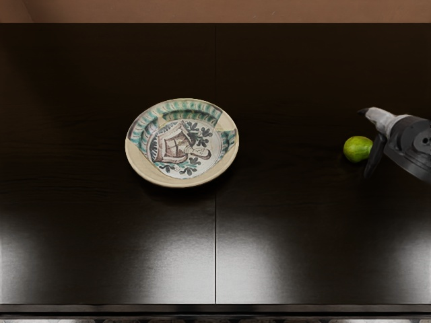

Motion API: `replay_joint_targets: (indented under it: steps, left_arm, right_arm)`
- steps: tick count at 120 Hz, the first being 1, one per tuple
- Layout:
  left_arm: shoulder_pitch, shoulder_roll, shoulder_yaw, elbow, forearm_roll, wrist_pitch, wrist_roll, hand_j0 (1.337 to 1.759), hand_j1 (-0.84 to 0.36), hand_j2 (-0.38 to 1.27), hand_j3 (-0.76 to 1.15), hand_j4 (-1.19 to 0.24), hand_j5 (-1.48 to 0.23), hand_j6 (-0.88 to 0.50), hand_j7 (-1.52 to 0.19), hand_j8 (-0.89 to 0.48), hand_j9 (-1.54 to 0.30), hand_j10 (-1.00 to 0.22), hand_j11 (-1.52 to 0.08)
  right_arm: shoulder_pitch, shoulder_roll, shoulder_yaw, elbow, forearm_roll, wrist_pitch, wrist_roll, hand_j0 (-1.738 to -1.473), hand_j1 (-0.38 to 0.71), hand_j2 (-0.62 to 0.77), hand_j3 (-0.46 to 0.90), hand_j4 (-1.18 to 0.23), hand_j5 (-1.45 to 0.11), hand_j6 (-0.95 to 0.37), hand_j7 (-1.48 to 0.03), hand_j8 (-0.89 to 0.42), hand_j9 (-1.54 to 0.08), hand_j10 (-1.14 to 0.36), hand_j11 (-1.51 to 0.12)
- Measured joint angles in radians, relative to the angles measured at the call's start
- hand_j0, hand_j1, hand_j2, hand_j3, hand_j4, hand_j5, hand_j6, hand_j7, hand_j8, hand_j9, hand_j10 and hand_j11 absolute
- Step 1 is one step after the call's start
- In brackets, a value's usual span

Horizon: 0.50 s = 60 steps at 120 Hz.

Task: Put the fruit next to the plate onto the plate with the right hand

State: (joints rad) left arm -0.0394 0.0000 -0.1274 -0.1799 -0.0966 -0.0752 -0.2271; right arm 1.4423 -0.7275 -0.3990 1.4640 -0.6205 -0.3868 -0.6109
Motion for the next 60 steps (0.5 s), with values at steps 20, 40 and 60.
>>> replay_joint_targets:
  steps: [20,40,60]
  left_arm:
    - [0.001,0.0,0.0,0.0,0.0,0.0,0.0,1.658,0.34,0.0,0.0,-0.01,-0.01,-0.01,-0.01,-0.01,-0.01,-0.01,-0.01]
    - [0.001,0.0,0.0,0.0,0.0,0.0,0.0,1.658,0.34,0.0,0.0,-0.01,-0.01,-0.01,-0.01,-0.01,-0.01,-0.01,-0.01]
    - [0.001,0.0,0.0,0.0,0.0,0.0,0.0,1.658,0.34,0.0,0.0,-0.01,-0.01,-0.01,-0.01,-0.01,-0.01,-0.01,-0.01]
  right_arm:
    - [-0.021,0.02,-0.006,-0.001,-0.009,-0.042,0.0,-1.658,-0.27,-0.01,0.0,-0.07,-0.08,-0.07,-0.08,-0.07,-0.08,-0.07,-0.08]
    - [-0.028,0.042,-0.013,-0.003,-0.011,-0.068,0.0,-1.658,-0.27,-0.01,0.0,-0.07,-0.09,-0.07,-0.09,-0.07,-0.09,-0.07,-0.09]
    - [-0.038,0.062,-0.016,-0.012,-0.017,-0.09,0.0,-1.658,-0.25,-0.02,0.0,-0.09,-0.11,-0.09,-0.11,-0.09,-0.11,-0.09,-0.11]
